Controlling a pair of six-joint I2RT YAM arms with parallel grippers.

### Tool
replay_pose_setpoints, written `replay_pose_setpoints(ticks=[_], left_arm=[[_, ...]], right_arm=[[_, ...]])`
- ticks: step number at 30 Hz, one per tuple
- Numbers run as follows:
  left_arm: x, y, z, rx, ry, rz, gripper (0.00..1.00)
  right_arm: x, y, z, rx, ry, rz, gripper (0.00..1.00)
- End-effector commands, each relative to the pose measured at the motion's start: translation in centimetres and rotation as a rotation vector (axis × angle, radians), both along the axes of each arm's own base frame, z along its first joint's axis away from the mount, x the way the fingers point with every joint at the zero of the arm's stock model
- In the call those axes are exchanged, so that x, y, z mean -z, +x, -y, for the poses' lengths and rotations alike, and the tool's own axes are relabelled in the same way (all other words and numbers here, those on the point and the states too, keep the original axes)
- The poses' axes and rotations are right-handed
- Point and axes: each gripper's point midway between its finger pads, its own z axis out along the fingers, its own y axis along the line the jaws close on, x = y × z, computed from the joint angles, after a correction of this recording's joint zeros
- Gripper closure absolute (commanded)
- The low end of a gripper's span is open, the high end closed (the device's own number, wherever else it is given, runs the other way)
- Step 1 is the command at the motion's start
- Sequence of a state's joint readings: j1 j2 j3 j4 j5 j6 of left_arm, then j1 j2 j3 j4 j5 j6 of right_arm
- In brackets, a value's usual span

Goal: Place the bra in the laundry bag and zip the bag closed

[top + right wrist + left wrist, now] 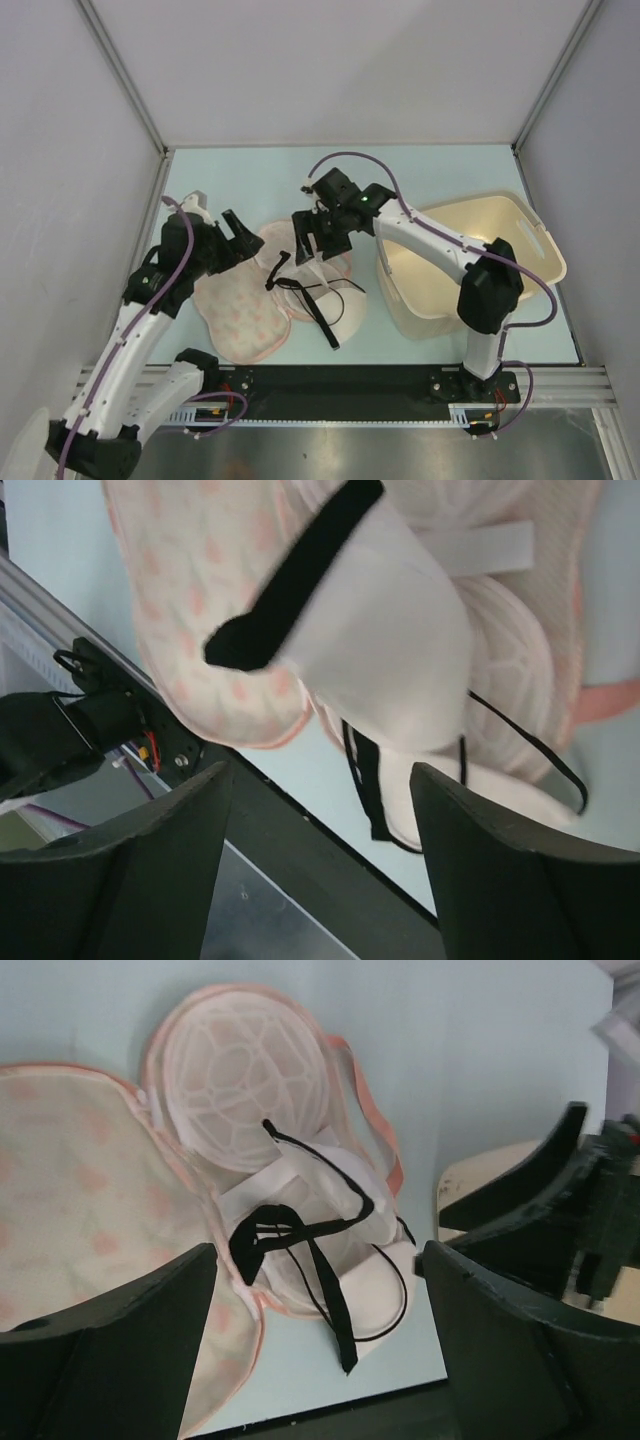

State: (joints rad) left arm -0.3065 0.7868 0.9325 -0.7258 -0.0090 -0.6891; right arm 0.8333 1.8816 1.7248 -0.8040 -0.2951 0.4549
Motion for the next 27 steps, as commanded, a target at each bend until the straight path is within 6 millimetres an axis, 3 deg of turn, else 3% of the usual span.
replay_pose_setpoints(ticks=[1,2,5,9,15,17,19,20,23,27], left_arm=[[1.1,1.4,4.1,0.2,-0.092,-0.038,0.11],[1.6,2.3,4.8,0.22,-0.103,-0.051,0.11],[2.0,3.2,6.4,0.304,-0.126,-0.069,0.12],[5.0,4.7,6.8,0.336,-0.076,-0.167,0.11],[8.9,4.7,6.4,0.334,-0.032,-0.293,0.1],[11.2,3.9,6.6,0.354,-0.035,-0.384,0.11],[12.7,3.4,6.6,0.363,-0.034,-0.429,0.16],[14.1,3.0,6.3,0.354,-0.019,-0.466,0.18],[15.7,3.3,5.6,0.337,0.025,-0.479,0.23],[16.8,4.1,5.2,0.329,0.037,-0.491,0.23]], right_arm=[[-3.3,-0.7,4.5,-0.01,0.016,0.076,0.2],[-3.6,-1.1,4.8,-0.024,0.02,0.091,0.18],[-1.7,-2.1,6.2,-0.037,-0.046,0.09,0.17],[-0.6,-3.1,6.9,-0.052,-0.055,0.086,0.17],[2.6,-4.5,7.7,-0.138,-0.153,0.053,0.16],[3.9,-4.9,8.0,-0.162,-0.189,0.054,0.16],[5.2,-5.0,8.4,-0.167,-0.214,0.051,0.17],[5.3,-5.0,8.5,-0.169,-0.217,0.054,0.18],[5.6,-5.3,8.4,-0.182,-0.205,0.053,0.2],[6.0,-6.1,8.1,-0.213,-0.194,0.046,0.21]])
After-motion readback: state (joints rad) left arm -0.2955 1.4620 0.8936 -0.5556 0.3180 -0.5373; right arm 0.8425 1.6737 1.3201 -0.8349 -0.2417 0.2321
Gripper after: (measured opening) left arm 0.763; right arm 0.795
